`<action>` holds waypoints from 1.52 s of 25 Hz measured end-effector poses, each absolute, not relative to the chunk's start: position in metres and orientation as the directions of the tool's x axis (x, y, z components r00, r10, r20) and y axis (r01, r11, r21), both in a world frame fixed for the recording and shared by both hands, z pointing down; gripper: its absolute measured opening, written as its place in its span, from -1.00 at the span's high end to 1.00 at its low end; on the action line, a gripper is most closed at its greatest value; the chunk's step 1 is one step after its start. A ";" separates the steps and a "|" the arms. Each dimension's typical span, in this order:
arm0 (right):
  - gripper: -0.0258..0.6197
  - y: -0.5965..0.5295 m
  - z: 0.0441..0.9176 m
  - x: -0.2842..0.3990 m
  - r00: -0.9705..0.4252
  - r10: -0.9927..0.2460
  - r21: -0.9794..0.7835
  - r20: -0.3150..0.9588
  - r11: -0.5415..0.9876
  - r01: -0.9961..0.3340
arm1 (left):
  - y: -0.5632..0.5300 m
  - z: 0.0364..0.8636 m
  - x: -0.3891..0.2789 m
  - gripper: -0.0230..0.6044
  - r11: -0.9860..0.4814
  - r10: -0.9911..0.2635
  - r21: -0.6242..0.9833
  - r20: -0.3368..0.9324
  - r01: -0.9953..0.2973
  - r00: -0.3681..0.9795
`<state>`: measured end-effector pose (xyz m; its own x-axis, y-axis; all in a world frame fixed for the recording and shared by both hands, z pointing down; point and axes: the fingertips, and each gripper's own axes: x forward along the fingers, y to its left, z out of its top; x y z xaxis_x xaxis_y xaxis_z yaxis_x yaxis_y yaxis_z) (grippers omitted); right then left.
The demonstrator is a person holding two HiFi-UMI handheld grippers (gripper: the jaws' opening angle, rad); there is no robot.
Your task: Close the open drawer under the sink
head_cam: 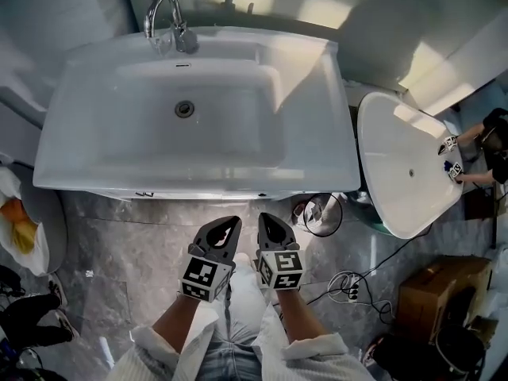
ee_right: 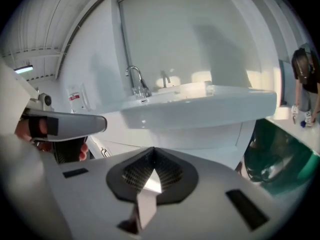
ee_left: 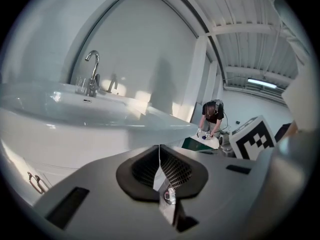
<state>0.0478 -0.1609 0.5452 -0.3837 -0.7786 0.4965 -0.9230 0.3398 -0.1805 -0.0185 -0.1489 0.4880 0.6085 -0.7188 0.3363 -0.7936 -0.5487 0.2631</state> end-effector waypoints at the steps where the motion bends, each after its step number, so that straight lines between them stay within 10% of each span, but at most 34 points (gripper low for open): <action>1: 0.89 -0.159 0.535 0.047 -0.394 -0.778 -0.180 0.489 0.352 -0.918 | -0.149 0.479 -0.018 0.87 -0.546 -0.725 0.261 0.330 -0.796 0.605; 38: 0.89 -0.121 0.202 0.085 -0.633 -0.765 -0.111 0.115 0.624 -0.774 | -0.113 0.192 0.060 0.87 -0.739 -0.663 0.148 0.016 -0.658 0.748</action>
<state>0.0846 -0.1208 0.2024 -0.6332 -0.7653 0.1155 -0.7739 0.6236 -0.1107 0.0597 -0.1127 0.1918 0.7484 -0.6631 0.0160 -0.6576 -0.7386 0.1484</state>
